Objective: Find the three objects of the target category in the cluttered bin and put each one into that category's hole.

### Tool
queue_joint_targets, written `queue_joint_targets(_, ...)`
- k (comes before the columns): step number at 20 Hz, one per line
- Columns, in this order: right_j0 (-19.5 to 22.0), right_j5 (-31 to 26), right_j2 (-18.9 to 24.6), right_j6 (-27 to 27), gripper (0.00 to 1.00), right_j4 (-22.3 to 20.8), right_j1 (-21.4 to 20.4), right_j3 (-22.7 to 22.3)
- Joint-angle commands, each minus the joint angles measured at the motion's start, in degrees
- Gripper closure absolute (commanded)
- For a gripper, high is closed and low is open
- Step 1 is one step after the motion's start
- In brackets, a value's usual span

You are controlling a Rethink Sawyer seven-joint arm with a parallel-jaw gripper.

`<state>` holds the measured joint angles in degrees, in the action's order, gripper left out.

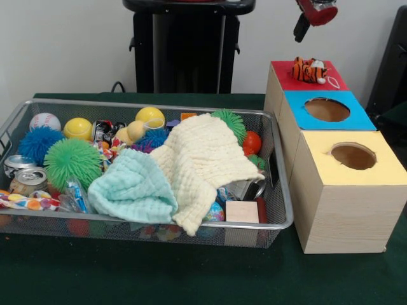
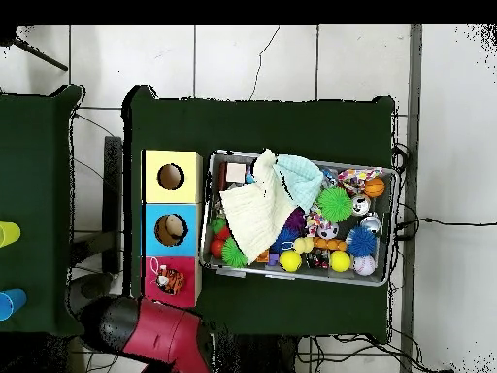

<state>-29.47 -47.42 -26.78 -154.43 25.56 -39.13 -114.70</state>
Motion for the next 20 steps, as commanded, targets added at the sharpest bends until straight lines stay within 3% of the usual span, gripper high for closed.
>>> queue_joint_targets(1, -3.5, 1.5, -2.7, -17.5, 1.00, -0.6, 0.9, 1.4)
queue_joint_targets(17, -2.5, 5.3, -1.4, -15.0, 1.00, 3.2, 1.7, -0.2)
queue_joint_targets(20, -1.7, 7.0, 0.5, -14.6, 1.00, 5.1, 1.6, -1.0)
